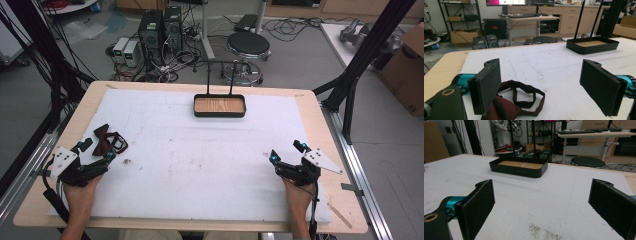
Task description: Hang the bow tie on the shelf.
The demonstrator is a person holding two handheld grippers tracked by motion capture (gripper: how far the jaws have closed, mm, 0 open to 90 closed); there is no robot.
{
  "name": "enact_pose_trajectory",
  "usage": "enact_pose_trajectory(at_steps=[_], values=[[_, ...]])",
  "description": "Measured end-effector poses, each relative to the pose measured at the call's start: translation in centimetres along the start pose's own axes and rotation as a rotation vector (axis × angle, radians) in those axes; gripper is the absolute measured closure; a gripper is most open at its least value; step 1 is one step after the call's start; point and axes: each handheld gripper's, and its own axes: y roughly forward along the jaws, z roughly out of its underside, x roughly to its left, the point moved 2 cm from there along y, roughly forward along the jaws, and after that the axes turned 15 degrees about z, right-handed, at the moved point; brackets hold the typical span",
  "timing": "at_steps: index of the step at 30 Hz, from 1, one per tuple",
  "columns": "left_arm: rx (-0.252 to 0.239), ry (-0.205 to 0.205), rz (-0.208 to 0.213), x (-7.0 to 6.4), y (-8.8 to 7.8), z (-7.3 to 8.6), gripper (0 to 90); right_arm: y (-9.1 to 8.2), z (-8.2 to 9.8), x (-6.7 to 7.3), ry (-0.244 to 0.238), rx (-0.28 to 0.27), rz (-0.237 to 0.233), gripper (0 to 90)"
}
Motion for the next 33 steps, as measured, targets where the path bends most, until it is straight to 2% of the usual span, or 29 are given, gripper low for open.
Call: enact_pose_trajectory(at_steps=[5,8,16,19,29,33], values=[[0.008,-0.016,-0.006,0.07,-0.11,-0.08,17.8,-0.03,0.00,-0.09,0.005,0.000,-0.003,5.7],[0.015,-0.040,-0.003,0.08,-0.20,-0.18,17.7,-0.19,-0.08,-0.01,-0.015,-0.009,0.012,5.7],[0.004,-0.003,-0.027,-0.13,-0.52,-0.43,18.9,-0.24,-0.10,0.08,-0.020,-0.013,0.016,5.7],[0.007,-0.016,-0.020,-0.12,-0.56,-0.49,19.0,-0.26,-0.10,0.12,-0.019,-0.012,0.015,5.7],[0.007,-0.008,-0.038,0.00,-0.79,-0.57,19.3,-0.25,-0.10,0.27,-0.029,-0.016,0.010,5.7],[0.004,-0.020,-0.050,0.23,-0.81,-0.66,19.7,-0.25,-0.08,0.30,-0.029,-0.012,0.010,5.7]])
